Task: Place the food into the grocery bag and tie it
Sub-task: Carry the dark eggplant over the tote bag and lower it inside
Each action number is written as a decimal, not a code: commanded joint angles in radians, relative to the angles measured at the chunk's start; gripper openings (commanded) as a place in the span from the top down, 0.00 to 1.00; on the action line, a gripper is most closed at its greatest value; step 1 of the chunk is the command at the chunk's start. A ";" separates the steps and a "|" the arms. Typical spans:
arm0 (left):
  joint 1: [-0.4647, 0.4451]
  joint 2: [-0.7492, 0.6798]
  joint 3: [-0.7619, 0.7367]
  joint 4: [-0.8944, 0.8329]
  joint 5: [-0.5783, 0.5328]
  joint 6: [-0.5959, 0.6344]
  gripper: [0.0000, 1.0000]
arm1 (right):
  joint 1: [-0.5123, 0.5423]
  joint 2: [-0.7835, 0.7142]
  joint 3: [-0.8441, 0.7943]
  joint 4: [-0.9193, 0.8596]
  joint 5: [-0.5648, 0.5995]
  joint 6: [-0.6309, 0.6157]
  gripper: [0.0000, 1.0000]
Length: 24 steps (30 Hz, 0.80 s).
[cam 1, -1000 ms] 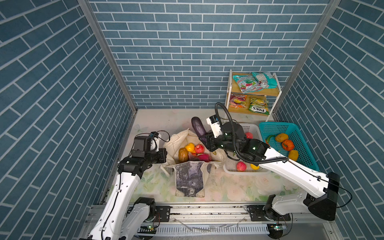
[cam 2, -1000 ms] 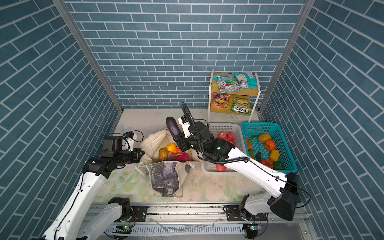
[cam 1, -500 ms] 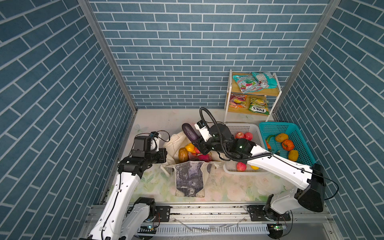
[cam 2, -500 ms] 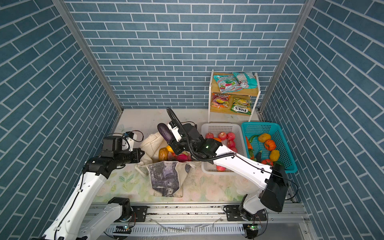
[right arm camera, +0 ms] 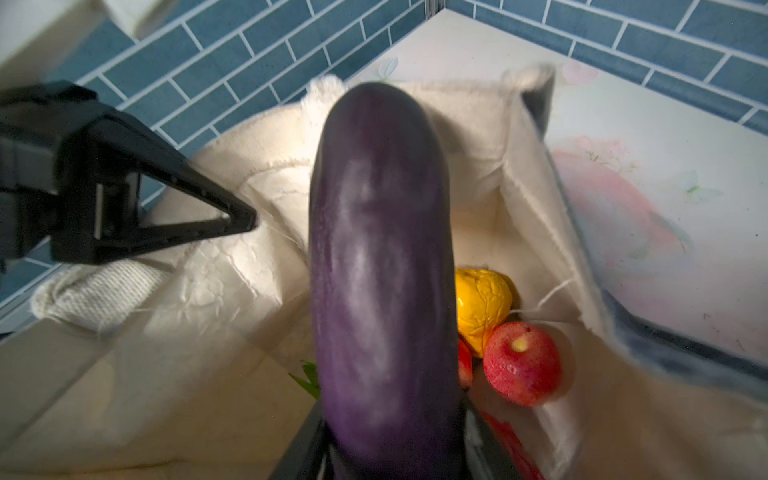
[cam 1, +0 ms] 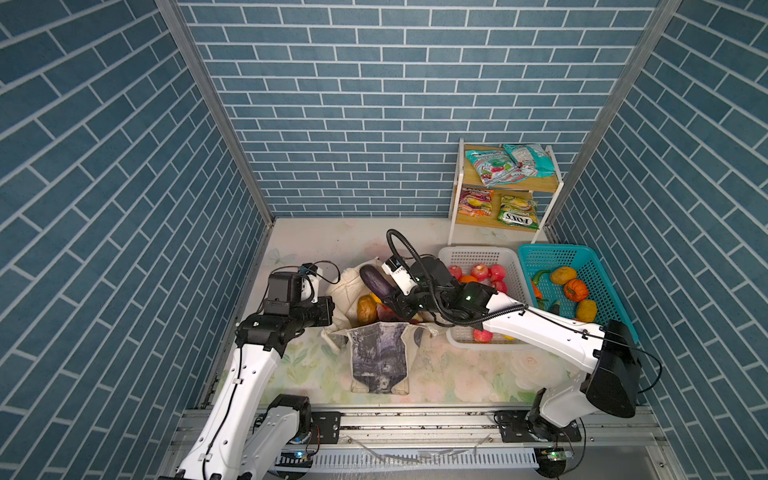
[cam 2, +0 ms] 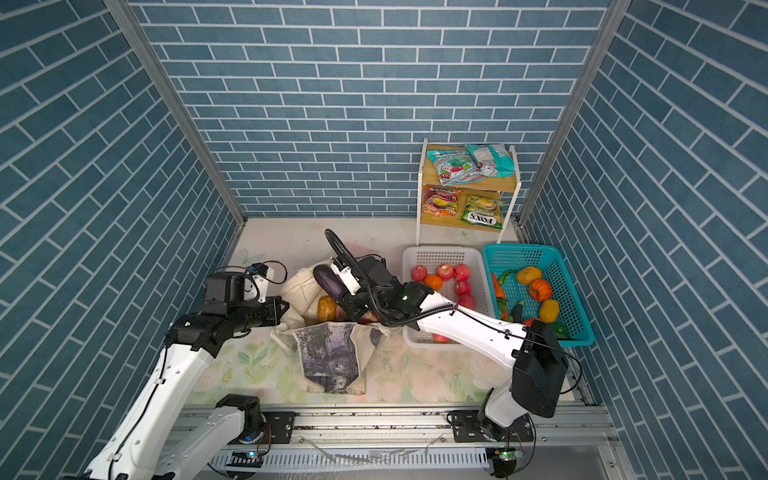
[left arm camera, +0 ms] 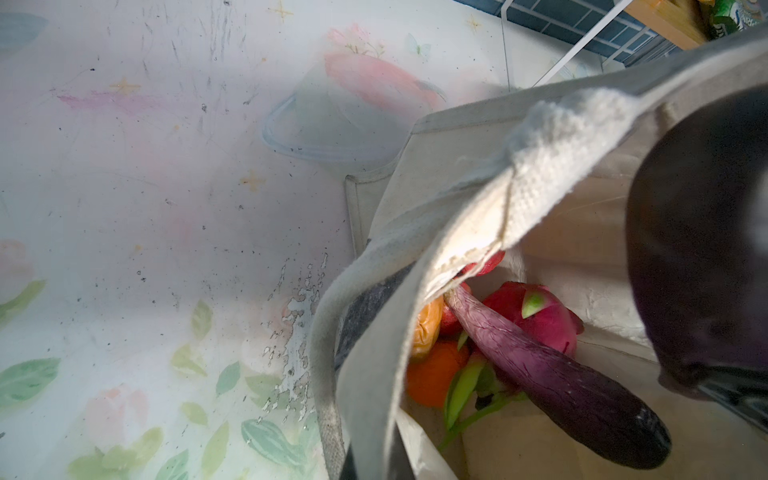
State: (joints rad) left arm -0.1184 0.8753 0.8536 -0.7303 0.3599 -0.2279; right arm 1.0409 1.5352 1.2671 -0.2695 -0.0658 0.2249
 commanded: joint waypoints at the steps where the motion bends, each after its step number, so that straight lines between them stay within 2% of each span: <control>1: -0.004 0.001 -0.010 -0.003 0.002 0.010 0.98 | 0.003 -0.004 -0.011 -0.017 -0.017 -0.055 0.79; 8: -0.005 0.001 -0.010 -0.004 0.001 0.010 0.98 | 0.003 0.009 -0.022 -0.037 -0.050 -0.056 0.77; 13: -0.005 0.001 -0.010 -0.003 0.000 0.010 0.98 | 0.004 0.022 -0.013 -0.047 -0.052 -0.060 0.73; 24: -0.005 0.001 -0.010 -0.003 0.001 0.010 0.98 | 0.004 0.014 0.018 -0.078 -0.033 -0.072 0.46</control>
State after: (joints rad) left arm -0.1184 0.8753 0.8532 -0.7307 0.3603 -0.2283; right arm 1.0409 1.5551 1.2545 -0.3233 -0.1009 0.1898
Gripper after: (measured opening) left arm 0.054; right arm 0.528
